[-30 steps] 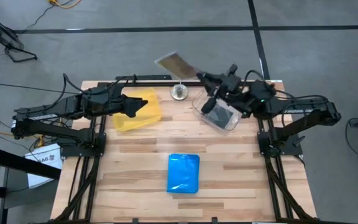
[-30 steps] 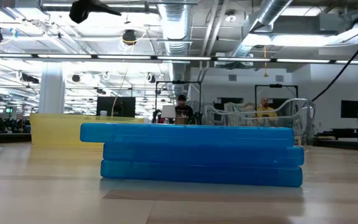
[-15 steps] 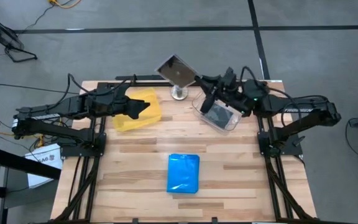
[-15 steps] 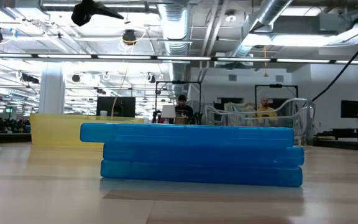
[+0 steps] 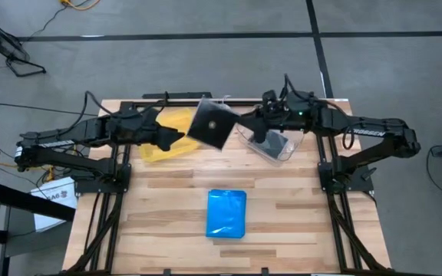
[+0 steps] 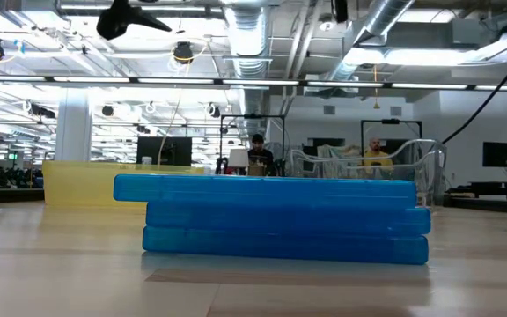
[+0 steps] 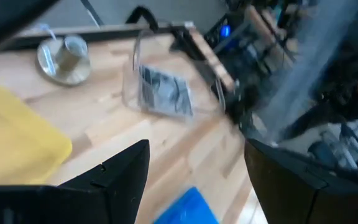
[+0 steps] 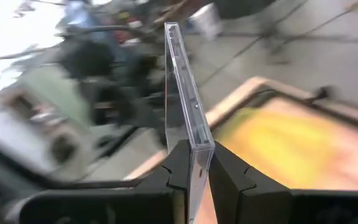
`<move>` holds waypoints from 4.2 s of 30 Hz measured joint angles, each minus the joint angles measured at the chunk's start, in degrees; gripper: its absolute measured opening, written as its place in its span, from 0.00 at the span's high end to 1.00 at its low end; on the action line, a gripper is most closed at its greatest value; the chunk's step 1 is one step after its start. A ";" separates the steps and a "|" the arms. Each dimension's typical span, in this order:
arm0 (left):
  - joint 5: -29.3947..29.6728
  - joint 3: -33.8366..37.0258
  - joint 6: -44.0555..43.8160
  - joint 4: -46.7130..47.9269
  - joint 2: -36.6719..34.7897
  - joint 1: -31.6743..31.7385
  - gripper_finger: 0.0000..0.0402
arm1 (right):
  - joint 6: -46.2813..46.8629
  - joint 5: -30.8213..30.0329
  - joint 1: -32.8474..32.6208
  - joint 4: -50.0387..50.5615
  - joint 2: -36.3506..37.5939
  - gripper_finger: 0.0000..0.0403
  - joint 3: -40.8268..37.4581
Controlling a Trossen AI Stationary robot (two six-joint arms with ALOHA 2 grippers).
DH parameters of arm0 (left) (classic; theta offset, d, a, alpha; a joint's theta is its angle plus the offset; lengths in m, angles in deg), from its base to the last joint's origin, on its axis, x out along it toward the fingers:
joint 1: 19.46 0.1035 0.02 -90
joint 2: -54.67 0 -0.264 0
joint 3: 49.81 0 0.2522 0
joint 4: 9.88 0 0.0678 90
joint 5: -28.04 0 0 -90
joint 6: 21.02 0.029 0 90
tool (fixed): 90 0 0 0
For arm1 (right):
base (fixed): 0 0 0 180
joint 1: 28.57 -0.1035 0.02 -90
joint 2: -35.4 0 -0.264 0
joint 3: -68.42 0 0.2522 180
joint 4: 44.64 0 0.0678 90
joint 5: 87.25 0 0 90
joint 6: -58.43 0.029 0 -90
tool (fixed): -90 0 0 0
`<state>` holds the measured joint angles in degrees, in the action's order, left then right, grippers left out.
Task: Pick & place jewel cases by type
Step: Put the black CD case into the transparent bin
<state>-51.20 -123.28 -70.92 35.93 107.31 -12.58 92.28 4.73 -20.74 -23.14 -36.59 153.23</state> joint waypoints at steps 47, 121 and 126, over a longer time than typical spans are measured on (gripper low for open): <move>-7.69 0.00 2.82 12.27 -0.02 -0.02 0.36 | -17.31 -35.46 -3.14 40.38 2.45 0.94 5.68; 4.53 -0.02 8.74 10.99 0.00 -0.04 0.36 | -27.14 -23.78 6.40 82.14 -19.47 0.94 26.68; 4.55 -0.02 8.52 10.99 0.00 -0.05 0.36 | -29.43 -24.01 8.01 82.50 -24.18 0.93 30.31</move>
<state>-46.65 -123.30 -62.40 46.92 107.31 -12.63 62.85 -19.27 -12.73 59.35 -60.77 183.54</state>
